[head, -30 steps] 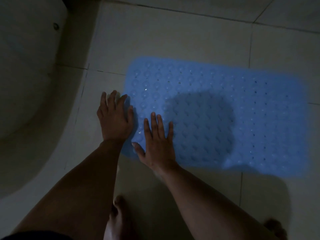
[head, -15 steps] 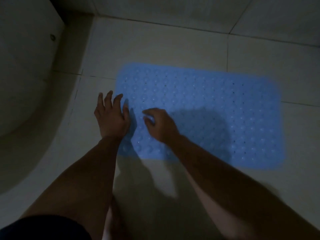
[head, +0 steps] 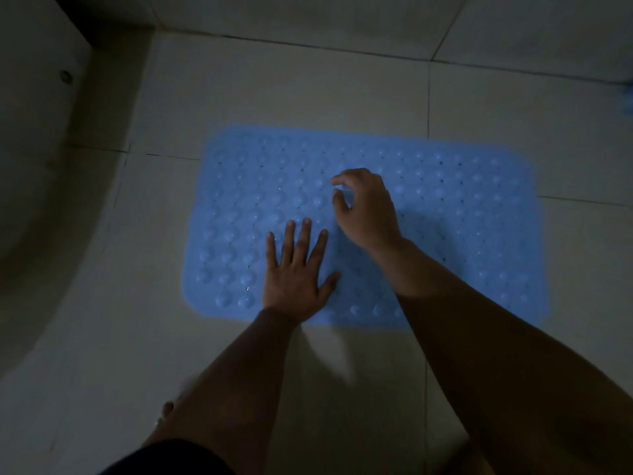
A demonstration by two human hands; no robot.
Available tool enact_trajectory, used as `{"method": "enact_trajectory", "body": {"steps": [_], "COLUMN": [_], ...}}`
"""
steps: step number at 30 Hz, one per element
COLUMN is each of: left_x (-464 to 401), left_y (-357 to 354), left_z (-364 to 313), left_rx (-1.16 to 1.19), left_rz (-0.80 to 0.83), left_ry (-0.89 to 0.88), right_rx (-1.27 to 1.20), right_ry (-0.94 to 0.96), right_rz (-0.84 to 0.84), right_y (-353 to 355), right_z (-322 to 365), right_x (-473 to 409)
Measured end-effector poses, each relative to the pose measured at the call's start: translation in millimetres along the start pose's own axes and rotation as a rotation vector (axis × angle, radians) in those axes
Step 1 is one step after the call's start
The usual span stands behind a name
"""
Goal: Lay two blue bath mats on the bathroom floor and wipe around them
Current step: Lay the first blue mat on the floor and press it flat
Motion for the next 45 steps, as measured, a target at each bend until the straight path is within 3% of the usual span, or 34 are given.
{"method": "enact_trajectory", "body": {"steps": [25, 28, 34, 40, 45], "left_x": [-2.9, -5.1, -20.0, -24.0, -30.0], "left_y": [2.8, 5.9, 38.2, 45.8, 46.2], "left_z": [-1.5, 2.0, 18.8, 32.5, 34.8], "left_rx": [0.062, 0.093, 0.149, 0.138, 0.125], "left_rz": [0.017, 0.026, -0.151, -0.141, -0.161], "left_ry": [-0.018, 0.011, 0.047, 0.131, 0.117], "right_rx": [-0.007, 0.038, 0.157, 0.429, 0.485], "right_ry": [0.103, 0.098, 0.187, 0.189, 0.154], "right_rz": [0.013, 0.034, 0.009, 0.197, 0.235], "right_y": [5.2, 8.0, -3.2, -48.6, -62.9], "right_z": [-1.2, -6.7, -20.2, -16.5, -19.5], "right_x": [11.3, 25.7, 75.6, 119.0, 131.1]}}
Point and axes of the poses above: each hand's wrist, its own x-axis away from the middle knuckle, its own y-axis out of the back of the hand, z = x × y, the point moved 9 cm from there along -x, towards the middle knuckle, and after that the axes turned 9 degrees about -z, right-handed, at the moved point
